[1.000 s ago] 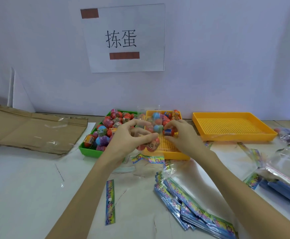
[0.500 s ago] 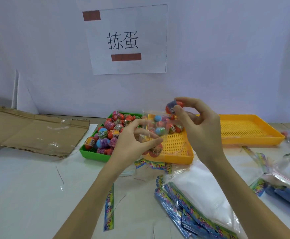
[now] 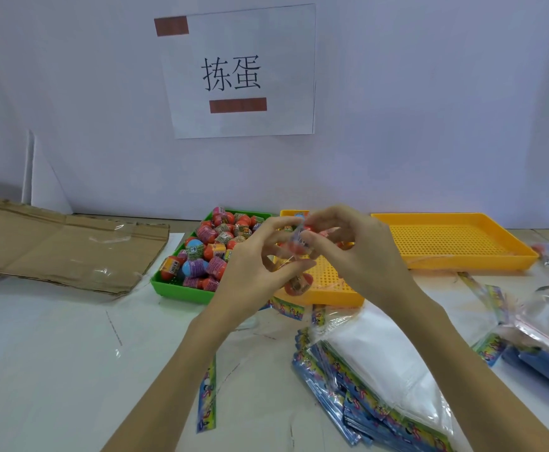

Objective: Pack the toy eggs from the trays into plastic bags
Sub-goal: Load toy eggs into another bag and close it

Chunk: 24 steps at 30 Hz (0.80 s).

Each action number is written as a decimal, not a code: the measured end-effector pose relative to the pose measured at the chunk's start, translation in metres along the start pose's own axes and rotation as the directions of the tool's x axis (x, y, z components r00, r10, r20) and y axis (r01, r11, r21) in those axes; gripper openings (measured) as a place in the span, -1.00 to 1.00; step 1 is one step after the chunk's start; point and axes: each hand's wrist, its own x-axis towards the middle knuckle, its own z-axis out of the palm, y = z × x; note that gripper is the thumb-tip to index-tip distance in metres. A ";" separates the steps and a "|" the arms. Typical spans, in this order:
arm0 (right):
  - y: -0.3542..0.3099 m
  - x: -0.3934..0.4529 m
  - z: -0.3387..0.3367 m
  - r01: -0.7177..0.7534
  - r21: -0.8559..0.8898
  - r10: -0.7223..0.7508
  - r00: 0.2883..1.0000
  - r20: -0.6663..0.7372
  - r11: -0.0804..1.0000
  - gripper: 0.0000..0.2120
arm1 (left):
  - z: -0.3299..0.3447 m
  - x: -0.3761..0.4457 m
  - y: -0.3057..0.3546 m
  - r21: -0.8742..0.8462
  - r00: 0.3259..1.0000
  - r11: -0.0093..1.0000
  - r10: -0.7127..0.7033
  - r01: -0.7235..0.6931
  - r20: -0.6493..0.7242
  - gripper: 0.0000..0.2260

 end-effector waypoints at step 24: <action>0.060 0.003 0.038 0.068 -0.533 0.151 0.922 0.357 0.843 -0.48 | -0.017 0.009 -0.009 -0.350 0.940 0.912 -0.290 0.215 -0.180 -0.66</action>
